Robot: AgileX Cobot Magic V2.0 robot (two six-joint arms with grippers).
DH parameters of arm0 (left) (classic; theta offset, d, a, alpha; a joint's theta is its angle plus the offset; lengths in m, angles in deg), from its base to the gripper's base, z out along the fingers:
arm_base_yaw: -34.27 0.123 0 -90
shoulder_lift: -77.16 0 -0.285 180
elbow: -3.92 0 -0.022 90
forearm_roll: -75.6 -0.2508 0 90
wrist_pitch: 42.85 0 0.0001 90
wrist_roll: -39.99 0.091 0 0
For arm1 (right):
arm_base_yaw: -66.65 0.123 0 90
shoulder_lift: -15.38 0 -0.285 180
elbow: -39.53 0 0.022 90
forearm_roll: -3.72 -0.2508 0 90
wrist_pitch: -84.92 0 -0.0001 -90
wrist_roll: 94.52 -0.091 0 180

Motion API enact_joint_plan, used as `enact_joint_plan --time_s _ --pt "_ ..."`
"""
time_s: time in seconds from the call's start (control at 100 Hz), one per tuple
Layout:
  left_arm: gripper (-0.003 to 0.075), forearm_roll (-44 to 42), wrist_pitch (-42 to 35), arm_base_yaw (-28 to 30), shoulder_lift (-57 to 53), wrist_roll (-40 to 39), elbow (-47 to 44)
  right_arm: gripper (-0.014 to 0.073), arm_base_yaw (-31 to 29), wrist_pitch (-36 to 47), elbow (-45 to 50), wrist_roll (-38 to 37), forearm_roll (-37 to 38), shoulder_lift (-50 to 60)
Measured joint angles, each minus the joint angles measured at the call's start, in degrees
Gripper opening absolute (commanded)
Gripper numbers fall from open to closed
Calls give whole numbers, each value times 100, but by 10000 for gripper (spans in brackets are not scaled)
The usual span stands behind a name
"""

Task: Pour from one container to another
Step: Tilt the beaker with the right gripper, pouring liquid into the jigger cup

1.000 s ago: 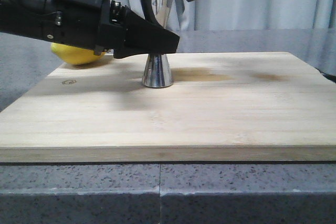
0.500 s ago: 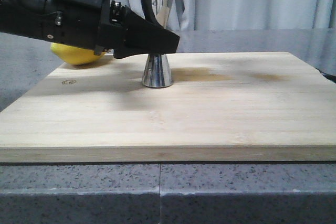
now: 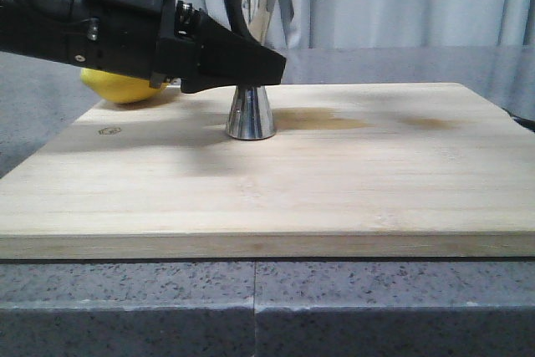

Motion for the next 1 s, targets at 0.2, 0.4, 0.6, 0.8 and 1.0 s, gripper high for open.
enact_joint_plan --time_s 0.2,0.4,0.6,0.8,1.0 --pt "122 0 0 0 0 0 0 267 12 45 0 0 95 0" --pt "122 0 0 0 0 0 0 267 174 69 0 0 223 0" --pt "122 0 0 0 0 0 0 267 199 89 0 0 369 0" --pt "122 0 0 0 0 0 0 267 203 27 -130 8 514 -186" --pt "122 0 0 0 0 0 0 267 213 -84 -198 8 776 -290"
